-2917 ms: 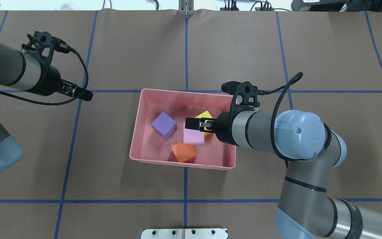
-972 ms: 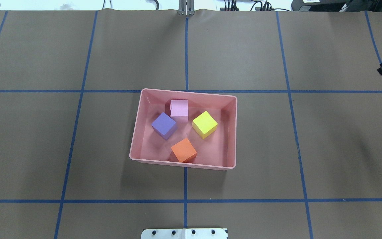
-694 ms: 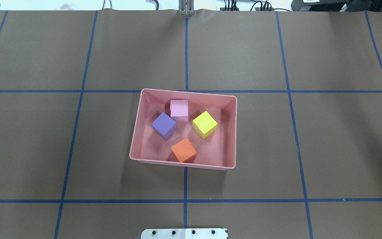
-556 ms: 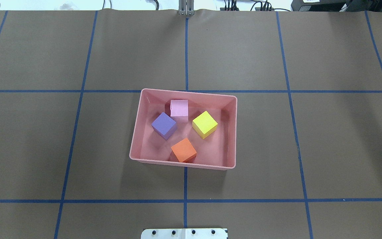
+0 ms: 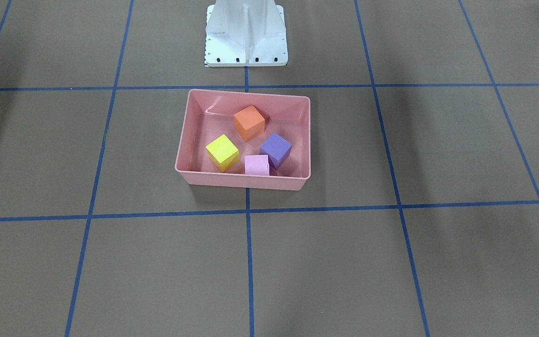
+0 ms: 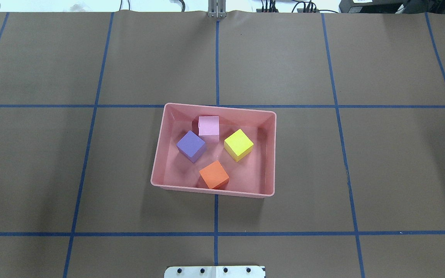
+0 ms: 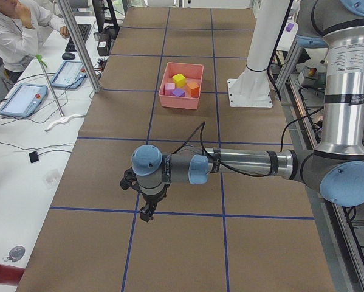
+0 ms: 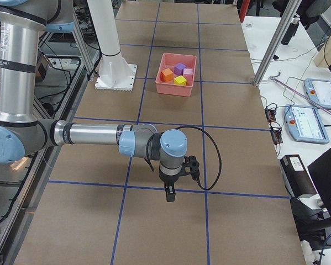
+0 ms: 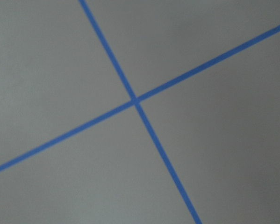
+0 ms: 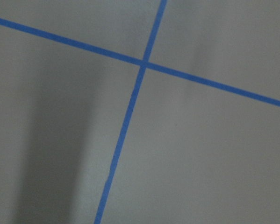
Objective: Place blocks into pink bin with both arms
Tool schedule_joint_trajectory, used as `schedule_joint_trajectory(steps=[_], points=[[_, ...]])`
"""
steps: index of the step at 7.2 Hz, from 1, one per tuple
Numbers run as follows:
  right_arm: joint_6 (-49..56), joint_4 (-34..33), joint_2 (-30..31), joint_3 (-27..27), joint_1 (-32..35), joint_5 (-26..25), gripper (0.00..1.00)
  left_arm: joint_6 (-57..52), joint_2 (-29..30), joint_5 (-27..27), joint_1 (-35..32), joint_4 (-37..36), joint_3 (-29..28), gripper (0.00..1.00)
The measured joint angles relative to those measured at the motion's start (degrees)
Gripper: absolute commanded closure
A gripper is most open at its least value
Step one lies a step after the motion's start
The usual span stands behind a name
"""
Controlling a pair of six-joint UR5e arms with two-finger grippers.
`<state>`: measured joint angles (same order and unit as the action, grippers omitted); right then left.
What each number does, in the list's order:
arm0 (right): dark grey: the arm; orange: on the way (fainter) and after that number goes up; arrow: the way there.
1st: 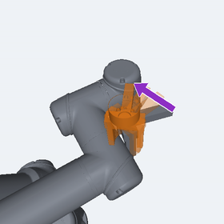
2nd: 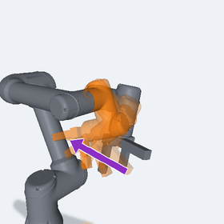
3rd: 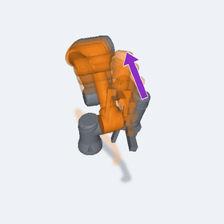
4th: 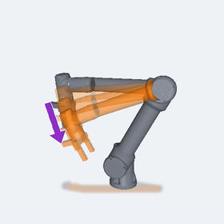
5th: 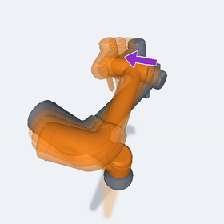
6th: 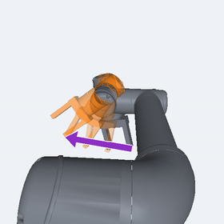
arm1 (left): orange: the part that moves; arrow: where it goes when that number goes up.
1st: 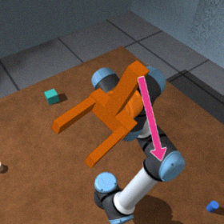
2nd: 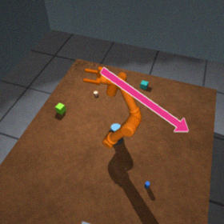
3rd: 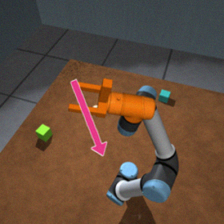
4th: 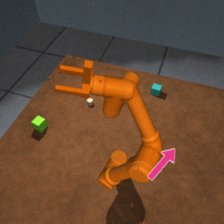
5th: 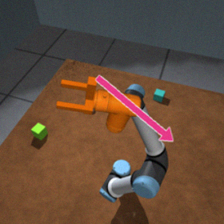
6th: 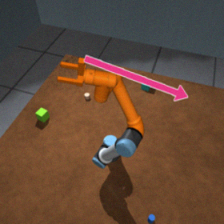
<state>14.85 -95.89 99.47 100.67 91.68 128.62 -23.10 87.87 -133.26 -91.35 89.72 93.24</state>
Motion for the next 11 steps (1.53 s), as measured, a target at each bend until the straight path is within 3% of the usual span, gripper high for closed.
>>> schedule_joint_trajectory(steps=[3,11], points=[[-0.1,0.1,-0.5,0.2,0.0,0.2,0.00,7.7,-0.4,-0.1,-0.5,1.1,0.1,0.00],[-0.1,0.2,-0.7,0.1,0.0,0.2,0.00,7.9,-2.2,0.3,-0.4,2.3,0.2,0.00]])
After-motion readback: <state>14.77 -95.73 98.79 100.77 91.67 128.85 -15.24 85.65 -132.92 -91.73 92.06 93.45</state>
